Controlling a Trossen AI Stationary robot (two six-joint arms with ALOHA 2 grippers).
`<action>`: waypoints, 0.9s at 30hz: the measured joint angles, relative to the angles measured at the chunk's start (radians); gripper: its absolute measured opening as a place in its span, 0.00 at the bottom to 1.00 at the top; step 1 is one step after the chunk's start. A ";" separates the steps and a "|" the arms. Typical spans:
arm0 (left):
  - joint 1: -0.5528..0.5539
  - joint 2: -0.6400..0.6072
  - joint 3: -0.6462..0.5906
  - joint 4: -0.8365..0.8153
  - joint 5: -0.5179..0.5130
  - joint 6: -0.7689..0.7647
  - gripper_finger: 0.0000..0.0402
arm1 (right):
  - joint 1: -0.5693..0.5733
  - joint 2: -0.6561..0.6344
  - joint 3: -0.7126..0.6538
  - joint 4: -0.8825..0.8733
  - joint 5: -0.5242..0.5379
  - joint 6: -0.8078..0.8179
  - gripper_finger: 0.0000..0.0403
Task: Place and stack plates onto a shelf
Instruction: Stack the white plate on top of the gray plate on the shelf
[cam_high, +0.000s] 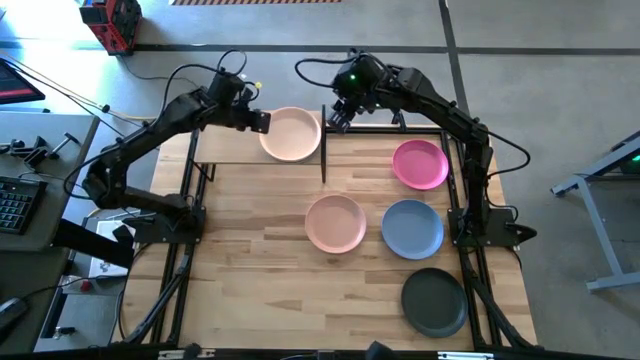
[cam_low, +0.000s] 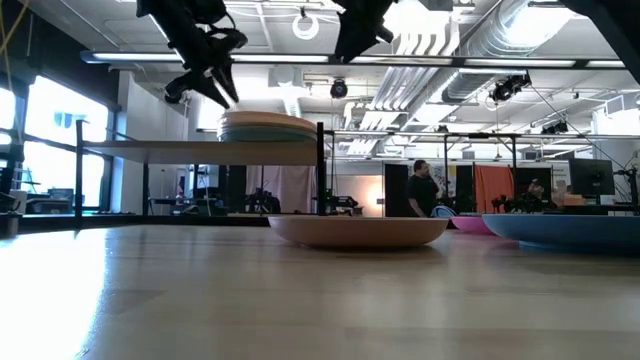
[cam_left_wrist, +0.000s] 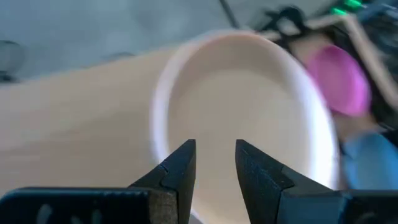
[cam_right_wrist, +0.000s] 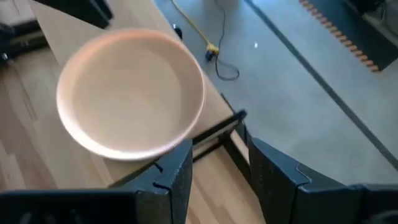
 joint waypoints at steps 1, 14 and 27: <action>-0.011 -0.002 0.000 -0.005 0.045 0.000 0.25 | 0.000 0.000 0.000 -0.015 0.000 0.008 0.34; -0.214 -0.006 0.000 -0.057 0.140 0.020 0.25 | 0.000 0.000 0.000 -0.063 -0.003 0.093 0.34; -0.244 0.018 -0.001 -0.115 0.076 0.001 0.25 | 0.000 0.000 0.000 -0.084 -0.003 0.107 0.34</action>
